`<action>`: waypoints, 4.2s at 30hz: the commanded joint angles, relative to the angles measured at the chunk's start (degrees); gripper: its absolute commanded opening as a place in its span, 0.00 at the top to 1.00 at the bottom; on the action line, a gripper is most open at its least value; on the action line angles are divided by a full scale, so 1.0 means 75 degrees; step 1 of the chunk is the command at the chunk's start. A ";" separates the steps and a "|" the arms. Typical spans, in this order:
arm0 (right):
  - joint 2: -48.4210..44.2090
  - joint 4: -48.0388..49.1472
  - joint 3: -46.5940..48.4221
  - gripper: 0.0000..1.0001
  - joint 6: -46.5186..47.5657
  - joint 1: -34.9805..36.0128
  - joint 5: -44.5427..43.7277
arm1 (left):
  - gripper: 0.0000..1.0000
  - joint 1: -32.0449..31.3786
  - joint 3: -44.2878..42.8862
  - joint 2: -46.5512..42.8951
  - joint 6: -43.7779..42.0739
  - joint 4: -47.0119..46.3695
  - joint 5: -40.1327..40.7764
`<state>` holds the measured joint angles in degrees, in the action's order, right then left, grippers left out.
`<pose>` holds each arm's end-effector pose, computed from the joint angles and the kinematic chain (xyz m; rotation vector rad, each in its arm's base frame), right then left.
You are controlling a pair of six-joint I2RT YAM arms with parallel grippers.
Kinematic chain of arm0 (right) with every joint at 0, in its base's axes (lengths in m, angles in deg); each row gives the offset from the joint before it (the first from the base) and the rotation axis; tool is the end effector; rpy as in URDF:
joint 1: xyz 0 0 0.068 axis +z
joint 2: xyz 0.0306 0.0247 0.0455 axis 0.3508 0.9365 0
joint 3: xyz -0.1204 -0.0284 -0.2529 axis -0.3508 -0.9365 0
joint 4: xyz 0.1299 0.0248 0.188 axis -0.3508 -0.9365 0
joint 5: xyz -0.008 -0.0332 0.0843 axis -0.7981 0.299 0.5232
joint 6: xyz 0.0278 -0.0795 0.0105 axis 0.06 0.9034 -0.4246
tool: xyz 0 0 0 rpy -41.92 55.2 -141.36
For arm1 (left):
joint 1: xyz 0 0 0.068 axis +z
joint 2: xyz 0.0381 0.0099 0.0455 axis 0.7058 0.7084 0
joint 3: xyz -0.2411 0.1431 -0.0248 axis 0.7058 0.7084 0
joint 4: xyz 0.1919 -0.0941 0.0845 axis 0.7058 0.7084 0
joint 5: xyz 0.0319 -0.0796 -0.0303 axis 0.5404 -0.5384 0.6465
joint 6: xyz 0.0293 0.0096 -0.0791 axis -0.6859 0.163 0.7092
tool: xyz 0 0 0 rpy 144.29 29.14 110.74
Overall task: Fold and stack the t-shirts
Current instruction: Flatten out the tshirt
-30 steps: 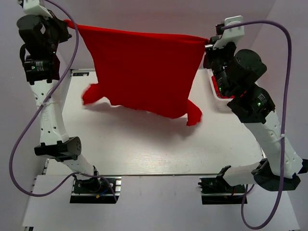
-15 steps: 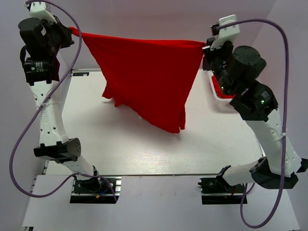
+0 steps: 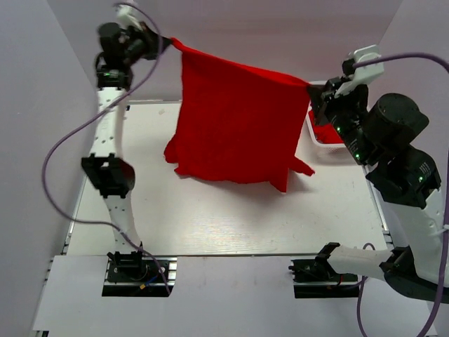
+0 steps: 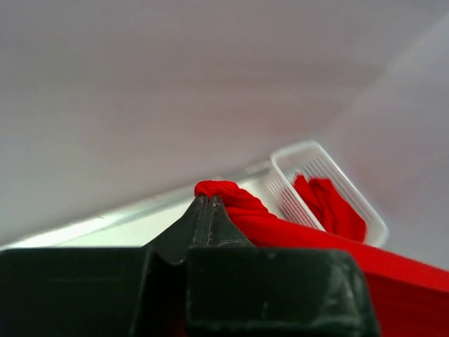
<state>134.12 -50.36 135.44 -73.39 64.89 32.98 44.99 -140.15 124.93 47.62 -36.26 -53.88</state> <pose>0.1362 0.0854 0.5770 -0.2332 1.4091 0.2159 0.4655 -0.0391 0.4894 0.1155 1.5925 -0.7698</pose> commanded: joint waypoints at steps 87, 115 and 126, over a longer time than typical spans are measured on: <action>0.7961 0.3865 -0.3076 0.34 0.0283 -0.1379 0.3829 | 1.00 0.2120 1.2253 -0.7666 -0.1036 0.2878 0.5612; 0.2115 0.3127 -0.8653 0.79 -0.2963 -0.2926 0.2411 | 1.00 0.2120 0.9641 -0.3507 -0.1422 0.1519 0.4478; 0.4207 0.3056 -0.4332 0.24 -0.1475 -0.2692 0.3535 | 1.00 0.1979 0.9815 -0.3178 -0.1996 0.1507 0.4077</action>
<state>161.02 -29.55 95.44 -88.38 43.52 55.47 60.07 -67.39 103.03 34.55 -24.17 -22.30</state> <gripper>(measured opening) 0.761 0.028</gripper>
